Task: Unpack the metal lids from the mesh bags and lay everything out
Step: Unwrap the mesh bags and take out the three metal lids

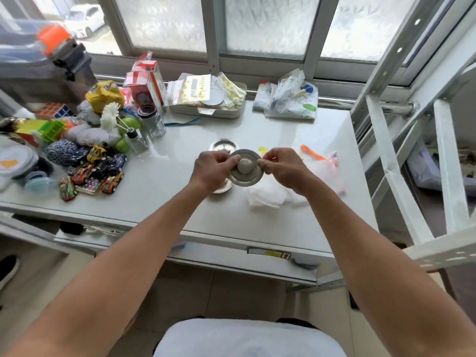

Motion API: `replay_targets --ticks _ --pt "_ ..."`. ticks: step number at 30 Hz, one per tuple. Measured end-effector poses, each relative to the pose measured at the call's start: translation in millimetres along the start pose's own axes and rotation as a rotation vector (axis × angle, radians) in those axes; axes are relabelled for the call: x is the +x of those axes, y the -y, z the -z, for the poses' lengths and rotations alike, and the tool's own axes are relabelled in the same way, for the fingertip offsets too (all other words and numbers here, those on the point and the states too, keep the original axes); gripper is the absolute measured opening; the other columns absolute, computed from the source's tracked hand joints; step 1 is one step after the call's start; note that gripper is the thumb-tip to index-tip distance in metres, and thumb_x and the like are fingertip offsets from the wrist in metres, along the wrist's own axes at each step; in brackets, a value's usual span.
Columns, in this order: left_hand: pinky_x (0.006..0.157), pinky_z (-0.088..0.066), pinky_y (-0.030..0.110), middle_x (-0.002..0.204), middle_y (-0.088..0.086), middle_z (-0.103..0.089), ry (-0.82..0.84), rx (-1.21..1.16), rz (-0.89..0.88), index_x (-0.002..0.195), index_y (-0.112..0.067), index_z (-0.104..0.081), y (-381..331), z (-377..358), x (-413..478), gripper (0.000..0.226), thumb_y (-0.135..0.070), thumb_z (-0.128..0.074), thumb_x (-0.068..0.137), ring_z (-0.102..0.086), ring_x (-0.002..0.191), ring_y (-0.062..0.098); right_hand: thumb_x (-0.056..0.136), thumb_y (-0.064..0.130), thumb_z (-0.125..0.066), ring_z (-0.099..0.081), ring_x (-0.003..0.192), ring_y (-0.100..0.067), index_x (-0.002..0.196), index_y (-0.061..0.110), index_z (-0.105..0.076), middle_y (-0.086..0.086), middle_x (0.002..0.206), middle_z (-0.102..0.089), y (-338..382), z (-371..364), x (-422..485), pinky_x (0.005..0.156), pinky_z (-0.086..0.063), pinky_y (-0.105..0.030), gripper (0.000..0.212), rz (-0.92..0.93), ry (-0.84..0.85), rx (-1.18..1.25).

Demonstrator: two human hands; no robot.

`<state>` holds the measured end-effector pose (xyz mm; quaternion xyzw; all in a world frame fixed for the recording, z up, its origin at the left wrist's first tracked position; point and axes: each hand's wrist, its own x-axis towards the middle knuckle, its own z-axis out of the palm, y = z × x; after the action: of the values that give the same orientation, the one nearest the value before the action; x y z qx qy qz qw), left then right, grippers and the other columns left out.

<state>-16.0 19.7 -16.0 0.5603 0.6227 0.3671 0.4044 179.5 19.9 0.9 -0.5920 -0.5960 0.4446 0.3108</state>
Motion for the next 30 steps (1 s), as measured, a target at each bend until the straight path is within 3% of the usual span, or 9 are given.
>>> replay_targets --ticks 6,9,13,16,20,23,25,27,30 --pt "0.042 -0.038 0.014 0.047 0.0 -0.056 0.311 0.204 0.216 0.085 -0.002 -0.077 29 57 -30 0.015 -0.016 -0.072 0.087 -0.048 0.04 0.004 0.087 0.015 -0.068 -0.057 0.051 -0.008 0.069 0.009 -0.067 -0.003 0.063 -0.068 6 -50 -23 0.044 -0.041 -0.014 0.019 -0.153 0.357 -0.147" --pt "0.048 -0.038 0.021 0.045 -0.004 -0.056 0.352 0.3 0.271 0.077 -0.009 -0.079 41 66 -38 0.012 -0.018 -0.075 0.083 -0.047 0.046 0.009 0.085 0.02 -0.069 -0.06 0.05 -0.011 0.068 0.009 -0.07 -0.006 0.067 -0.072 9 -70 -27 0.044 -0.041 -0.02 0.02 -0.265 0.459 -0.285" --pt "0.057 -0.047 0.021 0.053 -0.006 -0.068 0.242 0.423 0.262 0.07 -0.02 -0.079 46 74 -37 0.008 -0.026 -0.084 0.072 -0.06 0.054 0.006 0.082 0.019 -0.073 -0.053 0.032 -0.008 0.072 0.004 -0.071 -0.006 0.058 -0.066 14 -87 -29 0.04 -0.043 -0.017 0.018 -0.352 0.401 -0.301" --pt "0.07 -0.055 0.027 0.065 -0.004 -0.073 0.22 0.453 0.259 0.073 -0.021 -0.08 49 76 -35 0.009 -0.026 -0.086 0.069 -0.068 0.071 0.012 0.081 0.024 -0.074 -0.054 0.034 -0.008 0.072 0.005 -0.072 -0.006 0.059 -0.069 18 -90 -31 0.041 -0.044 -0.018 0.021 -0.36 0.393 -0.339" --pt "0.075 -0.053 0.031 0.086 -0.003 -0.074 0.171 0.676 0.146 0.087 -0.024 -0.076 34 73 -42 0.021 -0.041 -0.076 0.074 -0.068 0.09 0.019 0.084 0.03 -0.072 -0.068 0.054 -0.013 0.085 0.001 -0.073 -0.01 0.077 -0.076 23 -64 -28 0.044 -0.045 -0.019 0.03 -0.352 0.376 -0.287" --pt "0.079 -0.053 0.036 0.097 -0.002 -0.07 0.092 0.737 -0.05 0.096 -0.025 -0.072 5 53 -49 0.026 -0.045 -0.065 0.08 -0.064 0.095 0.023 0.079 0.027 -0.071 -0.07 0.077 -0.02 0.085 0.009 -0.072 -0.008 0.085 -0.075 12 -28 -22 0.065 -0.056 -0.03 0.02 -0.245 0.011 -0.344" --pt "0.079 -0.052 0.036 0.099 -0.001 -0.069 0.125 0.728 -0.144 0.096 -0.024 -0.069 -9 29 -47 0.026 -0.045 -0.064 0.081 -0.063 0.096 0.024 0.073 0.033 -0.069 -0.062 0.106 -0.026 0.108 0.014 -0.067 -0.007 0.109 -0.069 -1 -10 -20 0.086 -0.052 -0.035 0.04 -0.261 -0.167 -0.543" --pt "0.088 -0.05 0.039 0.114 0.0 -0.064 0.208 0.768 -0.199 0.114 -0.025 -0.063 -14 1 -43 0.041 -0.05 -0.065 0.081 -0.058 0.109 0.023 0.07 0.04 -0.071 -0.045 0.125 -0.035 0.134 0.016 -0.049 -0.012 0.133 -0.052 -16 1 -23 0.096 -0.044 -0.041 0.072 -0.388 -0.168 -0.691" --pt "0.096 -0.045 0.046 0.14 0.003 -0.047 0.37 0.98 -0.307 0.137 -0.028 -0.045 -12 -36 -36 0.066 -0.055 -0.065 0.081 -0.045 0.127 0.026 0.069 0.046 -0.073 -0.038 0.13 -0.038 0.137 0.015 -0.042 -0.013 0.138 -0.042 -31 15 -31 0.098 -0.041 -0.045 0.081 -0.52 -0.135 -0.742"
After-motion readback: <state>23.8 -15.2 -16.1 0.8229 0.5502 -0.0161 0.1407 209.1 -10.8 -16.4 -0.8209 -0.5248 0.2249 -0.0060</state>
